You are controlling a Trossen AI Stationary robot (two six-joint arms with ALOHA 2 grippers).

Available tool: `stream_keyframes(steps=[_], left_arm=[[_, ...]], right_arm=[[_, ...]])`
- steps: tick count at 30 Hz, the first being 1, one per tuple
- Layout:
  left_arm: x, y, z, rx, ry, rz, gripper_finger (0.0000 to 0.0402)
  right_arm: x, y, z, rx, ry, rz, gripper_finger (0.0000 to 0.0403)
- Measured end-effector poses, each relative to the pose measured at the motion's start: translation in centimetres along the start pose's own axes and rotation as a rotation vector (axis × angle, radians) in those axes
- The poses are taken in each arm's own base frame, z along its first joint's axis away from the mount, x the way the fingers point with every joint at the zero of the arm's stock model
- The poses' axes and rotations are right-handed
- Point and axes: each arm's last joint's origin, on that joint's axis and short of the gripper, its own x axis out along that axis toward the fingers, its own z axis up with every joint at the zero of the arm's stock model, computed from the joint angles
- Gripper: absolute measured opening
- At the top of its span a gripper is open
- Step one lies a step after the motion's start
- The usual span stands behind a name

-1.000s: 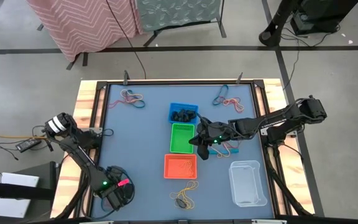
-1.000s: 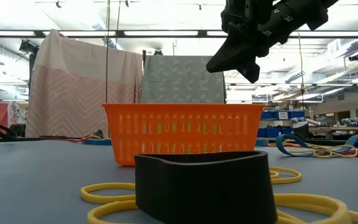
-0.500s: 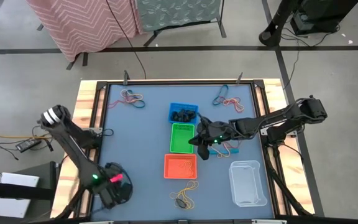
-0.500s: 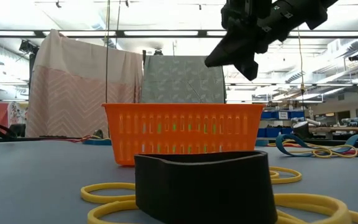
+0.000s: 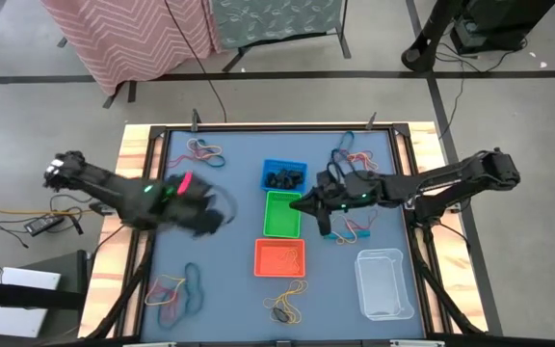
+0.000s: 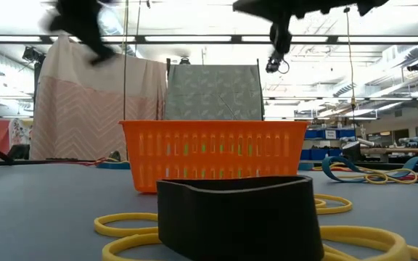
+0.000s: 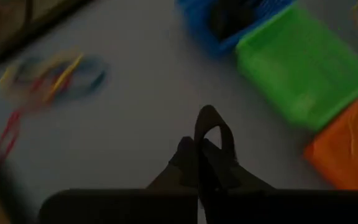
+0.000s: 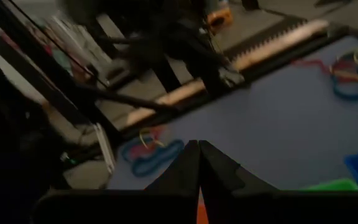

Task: Sort rubber bands into baskets
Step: Put the black rubber band into the blue bin

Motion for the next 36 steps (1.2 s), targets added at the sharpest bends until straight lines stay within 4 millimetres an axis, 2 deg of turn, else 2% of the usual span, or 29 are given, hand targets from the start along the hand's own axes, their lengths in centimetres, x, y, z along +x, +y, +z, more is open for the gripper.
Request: stream_keyframes(steps=[4, 8, 10, 14, 18, 22, 27, 30, 33, 36], left_arm=[[6.5, -0.7, 4.9, 0.083, -0.167, -0.175, 0.0001], [12.0, 0.8, 9.9, 0.108, -0.317, -0.211, 0.0001], [14.4, 1.4, 11.7, 0.131, -0.34, -0.221, 0.0001], [18.4, 1.6, 13.4, 0.186, -0.268, -0.328, 0.001], [21.2, 0.8, 13.0, 0.219, -0.099, -0.436, 0.0033], [22.2, -0.1, 12.2, 0.294, -0.027, -0.431, 0.0065], [21.8, -0.2, 12.1, 0.35, -0.029, -0.428, 0.0132], [21.4, -0.1, 12.2, 0.35, -0.026, -0.424, 0.018], [20.8, 0.1, 12.2, 0.355, 0.06, -0.415, 0.0225], [18.9, 0.5, 12.7, 0.359, 0.2, -0.473, 0.0254]], right_arm=[[-1.6, 0.7, 1.4, 0.006, -0.071, 0.039, 0.0019], [-3.1, 1.3, 2.8, 0.011, -0.168, 0.045, 0.0015], [-3.7, 1.4, 3.2, 0.015, -0.206, 0.02, 0.0014], [-4.1, 1.5, 3.5, 0.02, -0.242, -0.008, 0.002], [-4.1, 1.6, 3.5, 0.02, -0.24, -0.004, 0.0023], [-4.1, 1.7, 3.4, 0.019, -0.238, 0.0, 0.0019], [-4.1, 1.5, 3.4, 0.02, -0.249, -0.028, 0.0025], [-4.1, 1.3, 3.4, 0.008, -0.255, -0.061, 0.0044], [-4.1, 1.3, 3.4, 0.017, -0.251, -0.064, 0.0074], [-4.0, 1.8, 2.9, 0.054, -0.203, -0.013, 0.0107]])
